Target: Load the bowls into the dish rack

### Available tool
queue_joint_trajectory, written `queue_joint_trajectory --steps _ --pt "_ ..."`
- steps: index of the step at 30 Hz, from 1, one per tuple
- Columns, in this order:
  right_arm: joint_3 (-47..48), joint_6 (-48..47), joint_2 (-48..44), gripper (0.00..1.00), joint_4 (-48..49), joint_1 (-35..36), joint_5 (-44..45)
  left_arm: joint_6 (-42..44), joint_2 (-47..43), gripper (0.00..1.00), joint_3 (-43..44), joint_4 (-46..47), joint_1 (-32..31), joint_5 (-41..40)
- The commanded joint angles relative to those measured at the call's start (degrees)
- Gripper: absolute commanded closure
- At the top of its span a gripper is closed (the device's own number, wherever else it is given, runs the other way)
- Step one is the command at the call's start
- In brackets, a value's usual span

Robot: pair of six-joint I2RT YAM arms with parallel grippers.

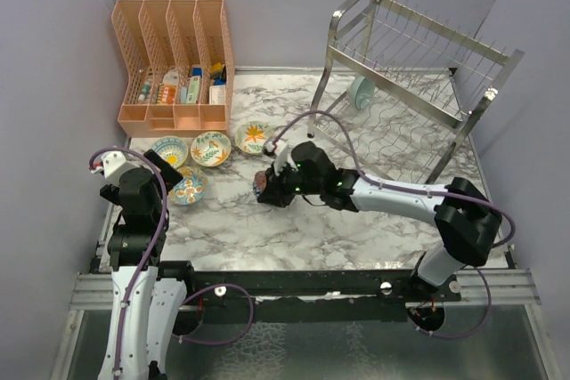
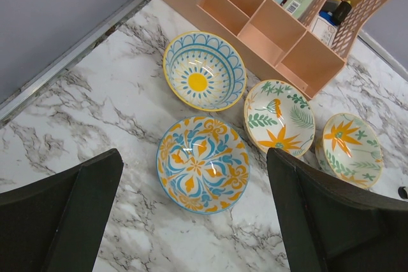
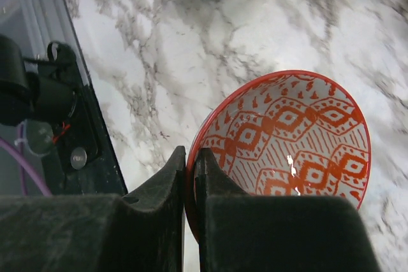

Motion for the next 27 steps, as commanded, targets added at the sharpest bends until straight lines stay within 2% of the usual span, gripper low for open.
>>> queue_joint_trajectory --steps 1,11,15,20,27 --pt "-9.07 14.52 -7.21 0.99 15.81 -6.93 -8.02 0.16 -0.61 0.01 0.99 0.35 0.41 0.57" --pt "-22.98 32.97 -14.27 0.99 35.03 -17.70 -11.81 0.32 -0.19 0.01 0.99 0.47 0.44 0.77" --pt "-22.41 38.09 -13.57 0.99 37.70 -22.50 -17.22 0.40 -0.08 0.01 1.00 0.59 0.45 0.77" --pt "-21.38 39.68 -15.05 0.99 35.75 -25.67 -16.76 0.42 -0.34 0.01 0.95 0.47 0.45 0.80" --pt "-23.10 47.00 -14.30 0.99 43.91 -30.81 -14.82 0.43 -0.20 0.01 0.90 0.53 0.45 0.96"
